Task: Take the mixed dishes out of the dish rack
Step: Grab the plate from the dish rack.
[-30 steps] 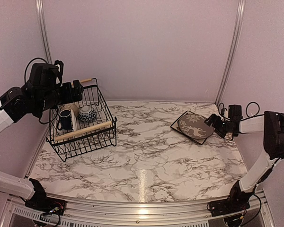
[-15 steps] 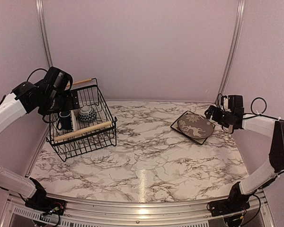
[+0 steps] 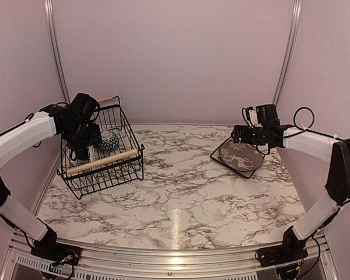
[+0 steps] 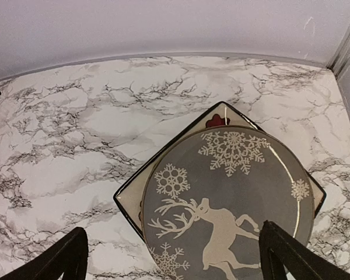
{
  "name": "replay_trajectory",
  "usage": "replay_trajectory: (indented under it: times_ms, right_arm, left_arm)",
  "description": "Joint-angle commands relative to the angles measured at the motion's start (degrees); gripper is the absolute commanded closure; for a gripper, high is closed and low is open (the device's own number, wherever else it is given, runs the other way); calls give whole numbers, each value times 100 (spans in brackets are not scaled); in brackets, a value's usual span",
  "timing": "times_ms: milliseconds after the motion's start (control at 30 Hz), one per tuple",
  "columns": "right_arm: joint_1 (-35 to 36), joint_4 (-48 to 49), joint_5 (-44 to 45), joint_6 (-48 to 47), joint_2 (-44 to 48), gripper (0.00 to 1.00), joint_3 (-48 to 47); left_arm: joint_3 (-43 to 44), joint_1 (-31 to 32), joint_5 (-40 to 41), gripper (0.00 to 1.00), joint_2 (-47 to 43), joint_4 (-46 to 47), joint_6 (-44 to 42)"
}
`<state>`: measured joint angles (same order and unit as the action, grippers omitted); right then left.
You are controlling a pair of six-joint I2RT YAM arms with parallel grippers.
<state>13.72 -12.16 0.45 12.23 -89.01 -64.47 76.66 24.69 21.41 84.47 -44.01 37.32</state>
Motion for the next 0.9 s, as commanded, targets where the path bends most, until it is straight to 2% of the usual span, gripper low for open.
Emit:
replay_trajectory:
  times_ms: [0, 133, 200, 300, 400, 600, 867]
  right_arm:
    - [294, -153, 553, -238, -1, 2, -70]
    - [289, 462, 207, -85, 148, 1, 319]
    - [290, 403, -244, -163, 157, 2, 291]
    - [290, 490, -478, -131, 217, 1, 343]
    - [287, 681, -566, -81, 356, 1, 473]
    - [290, 785, -572, -11, 438, 2, 527]
    - [292, 856, -473, 52, 603, 2, 616]
  left_arm:
    - [-123, -36, -64, 32, 147, 283, 45]
    - [-164, -47, -11, 39, 268, 460, -55]
    - [-118, -44, 11, 43, 368, 456, -101]
    - [-91, -49, 41, 47, 461, 457, -147]
    - [-115, -51, 121, 56, 466, 462, -180]
    - [-212, -43, 436, 61, 370, 436, -226]
    - [-256, -43, 385, 74, 440, 437, -239]
